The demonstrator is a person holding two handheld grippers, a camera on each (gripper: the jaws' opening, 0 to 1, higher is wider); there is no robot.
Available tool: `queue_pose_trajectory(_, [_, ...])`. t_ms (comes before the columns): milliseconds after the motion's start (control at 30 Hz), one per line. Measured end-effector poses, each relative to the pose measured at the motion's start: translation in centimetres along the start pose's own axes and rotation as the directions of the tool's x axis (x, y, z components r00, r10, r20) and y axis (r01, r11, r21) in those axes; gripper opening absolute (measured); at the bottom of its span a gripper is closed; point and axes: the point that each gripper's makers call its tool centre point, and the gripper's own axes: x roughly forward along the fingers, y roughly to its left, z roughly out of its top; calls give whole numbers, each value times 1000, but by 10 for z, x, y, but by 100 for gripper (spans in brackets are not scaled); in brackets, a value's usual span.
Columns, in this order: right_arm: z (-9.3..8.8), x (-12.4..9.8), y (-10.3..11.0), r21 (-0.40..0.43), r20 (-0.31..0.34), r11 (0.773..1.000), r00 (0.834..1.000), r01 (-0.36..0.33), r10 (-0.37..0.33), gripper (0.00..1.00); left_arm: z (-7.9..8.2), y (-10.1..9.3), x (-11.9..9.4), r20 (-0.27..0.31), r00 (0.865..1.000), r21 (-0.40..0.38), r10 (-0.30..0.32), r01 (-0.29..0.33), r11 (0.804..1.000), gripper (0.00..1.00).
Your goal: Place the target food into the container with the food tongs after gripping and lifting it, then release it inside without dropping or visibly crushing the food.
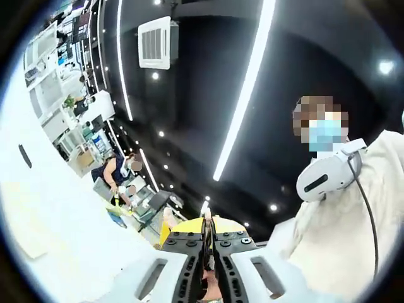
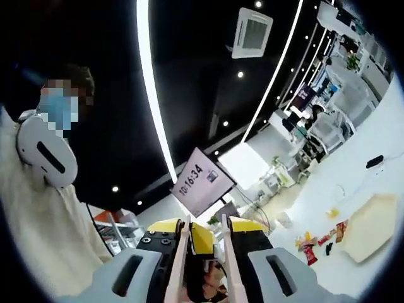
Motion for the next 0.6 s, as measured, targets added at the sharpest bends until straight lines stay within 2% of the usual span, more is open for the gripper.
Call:
queue_pose_trajectory(100, [3,2,7,-8,11,1000,1000,-22,22,27,3,-2,4,21,1000,0,-15,15,1000,0])
queue_pose_trajectory(267, [1,5,8,-24,-4,1000,1000,-12,12,25,5,-3,1,26,1000,5,-8,8,1000,0])
queue_pose_trajectory(400, [-12,9,1,12,-36,1000,999,27,-26,26,5,2,-11,-19,999,25,38,-38,999,1])
queue_pose_trajectory(433, [-16,10,-4,1,-56,998,996,63,-62,26,6,7,-15,-32,997,55,71,-69,996,1])
queue_pose_trajectory(533, [-27,13,-9,8,-115,995,988,102,-101,26,5,10,-26,-62,993,39,99,-97,995,1])
queue_pose_trajectory(600, [-33,15,-9,-3,-136,995,986,98,-98,26,3,10,-34,-86,990,53,110,-106,993,1])
